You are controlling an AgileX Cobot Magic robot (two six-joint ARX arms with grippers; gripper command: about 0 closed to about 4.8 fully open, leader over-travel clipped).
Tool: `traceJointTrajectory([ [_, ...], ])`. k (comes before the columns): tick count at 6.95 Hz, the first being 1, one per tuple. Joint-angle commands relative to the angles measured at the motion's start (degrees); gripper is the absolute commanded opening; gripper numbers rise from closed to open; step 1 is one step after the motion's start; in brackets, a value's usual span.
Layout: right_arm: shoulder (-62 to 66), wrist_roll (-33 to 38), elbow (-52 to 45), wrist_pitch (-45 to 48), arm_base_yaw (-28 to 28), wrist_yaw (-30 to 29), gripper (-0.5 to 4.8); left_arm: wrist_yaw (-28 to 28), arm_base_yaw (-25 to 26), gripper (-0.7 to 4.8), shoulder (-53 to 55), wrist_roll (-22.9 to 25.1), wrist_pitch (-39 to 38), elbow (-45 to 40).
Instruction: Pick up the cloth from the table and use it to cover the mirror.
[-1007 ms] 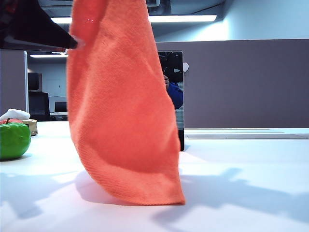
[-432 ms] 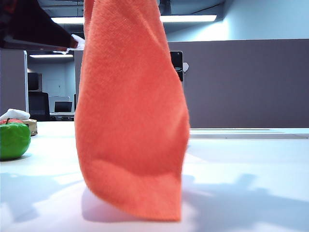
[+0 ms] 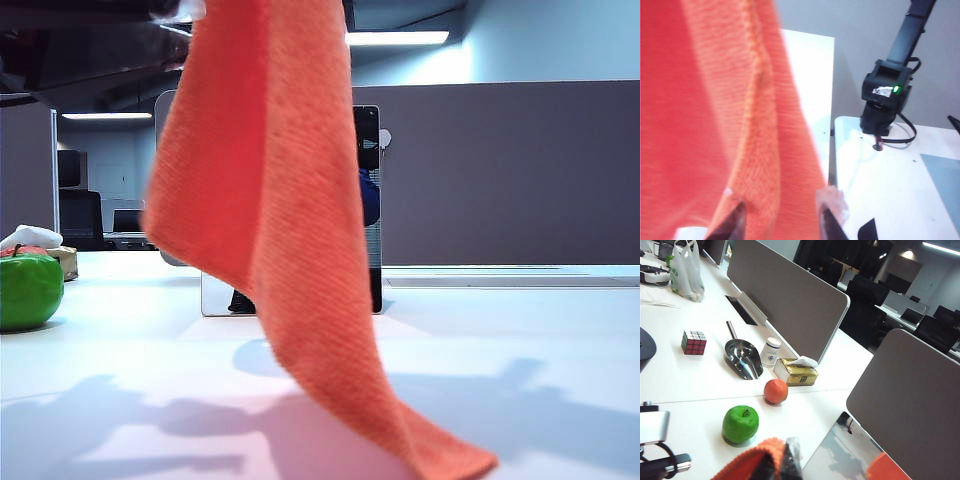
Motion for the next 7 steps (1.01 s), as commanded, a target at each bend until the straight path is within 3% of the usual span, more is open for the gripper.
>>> traceJointTrajectory([
  [1,-0.17,-0.17,0.24,3.5,0.0,2.62,-0.06,1.03,-0.04,1.87,1.07,0.31,-2.54,0.26],
  [2,-0.17,-0.17,0.24,4.98,0.0,2.62,-0.06,-2.51,-0.04,1.87,5.18,6.43,-2.14,0.26],
  [3,-0.2,-0.15,0.24,3.76,0.17,2.51,-0.06,-23.3,0.0,2.92,5.4,9.22,5.95,0.26],
  [4,-0.2,-0.15,0.24,3.28,0.22,2.27,-0.06,-25.64,0.0,3.04,5.4,9.25,6.38,0.26],
  [5,-0.2,-0.15,0.24,0.77,0.55,-0.44,-0.06,-32.35,0.0,3.51,5.42,9.25,8.92,0.26],
  [7,-0.24,-0.15,0.24,-3.67,3.1,-2.6,-0.06,-34.88,0.83,3.51,5.84,9.22,10.75,0.26],
])
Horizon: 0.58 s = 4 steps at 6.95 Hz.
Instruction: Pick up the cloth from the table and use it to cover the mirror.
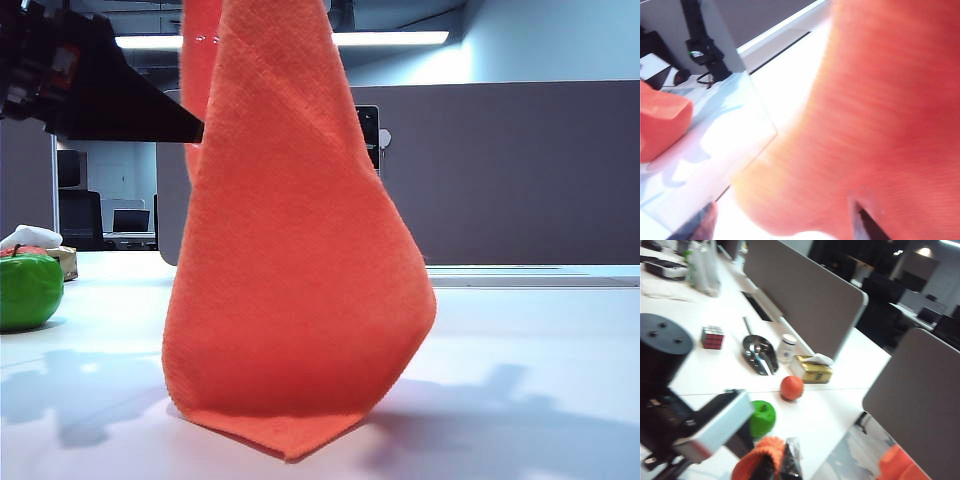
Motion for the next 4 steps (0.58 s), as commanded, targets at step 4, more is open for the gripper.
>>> traceJointTrajectory([
  [4,-2.78,-0.52,0.2,-0.7,1.64,-1.01,-0.06,8.66,0.48,3.39,4.55,-0.07,-3.67,0.24],
])
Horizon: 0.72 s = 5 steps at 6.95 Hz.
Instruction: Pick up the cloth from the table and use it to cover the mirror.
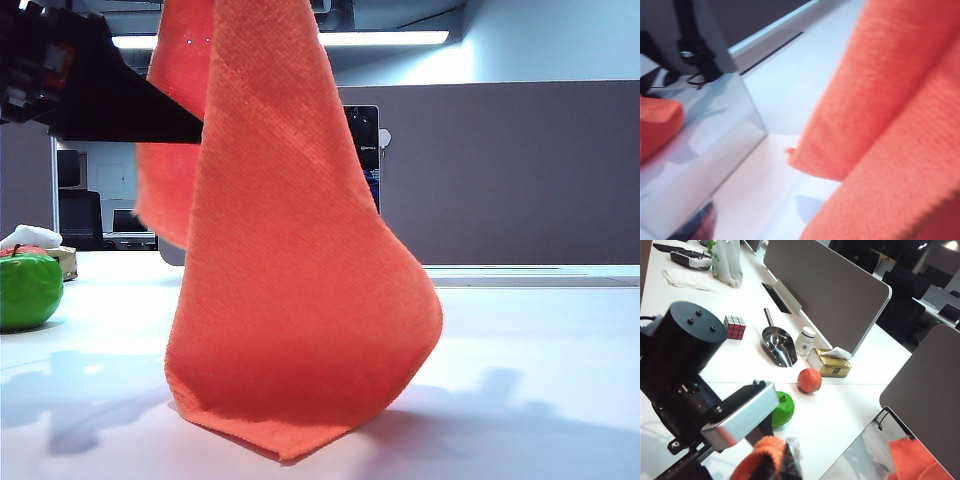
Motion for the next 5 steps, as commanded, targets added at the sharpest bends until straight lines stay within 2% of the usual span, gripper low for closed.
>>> traceJointTrajectory([
  [1,-2.69,-0.46,0.22,2.6,0.11,0.39,-0.06,5.53,-0.04,3.39,4.9,-0.07,-3.1,0.24],
  [4,-3.26,-1.7,0.22,2.4,0.11,4.9,-0.06,3.76,-0.02,3.31,5.55,-0.04,-2.64,0.24],
  [5,-3.26,-1.7,0.22,2.38,0.11,9.68,-0.06,0.7,-0.02,3.24,5.53,-0.09,-1.09,0.26],
])
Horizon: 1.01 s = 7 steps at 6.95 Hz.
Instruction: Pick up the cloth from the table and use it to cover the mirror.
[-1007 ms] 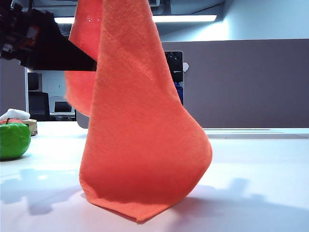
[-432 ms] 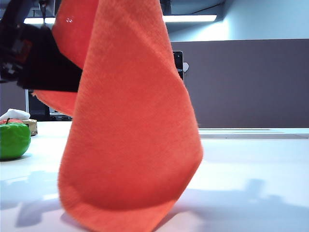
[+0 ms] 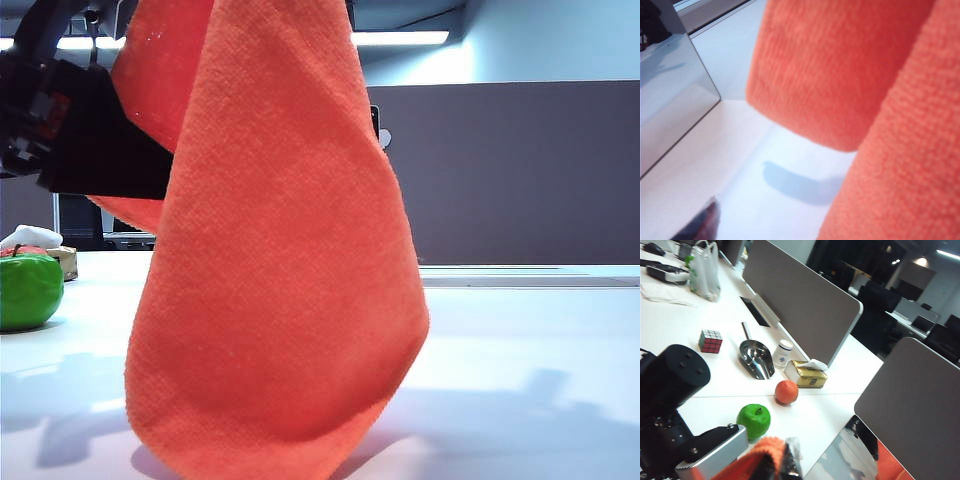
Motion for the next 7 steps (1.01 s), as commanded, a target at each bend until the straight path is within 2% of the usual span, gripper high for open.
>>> traceJointTrajectory([
  [1,-0.22,-0.13,0.24,0.9,0.09,8.96,-0.06,-6.32,-0.02,2.66,-0.11,-0.02,3.54,0.28],
  [4,-0.22,-0.11,0.24,0.57,0.09,11.96,-0.06,-8.63,-0.02,2.66,-0.09,-0.07,5.92,0.28],
  [5,-0.22,-0.13,0.24,0.57,0.09,14.16,-0.06,-11.06,-0.02,2.66,-0.09,-0.24,5.92,0.28],
  [7,-0.24,-0.13,0.24,0.59,0.09,14.14,-0.06,-11.5,-0.02,2.64,-0.09,-0.26,5.92,0.28],
])
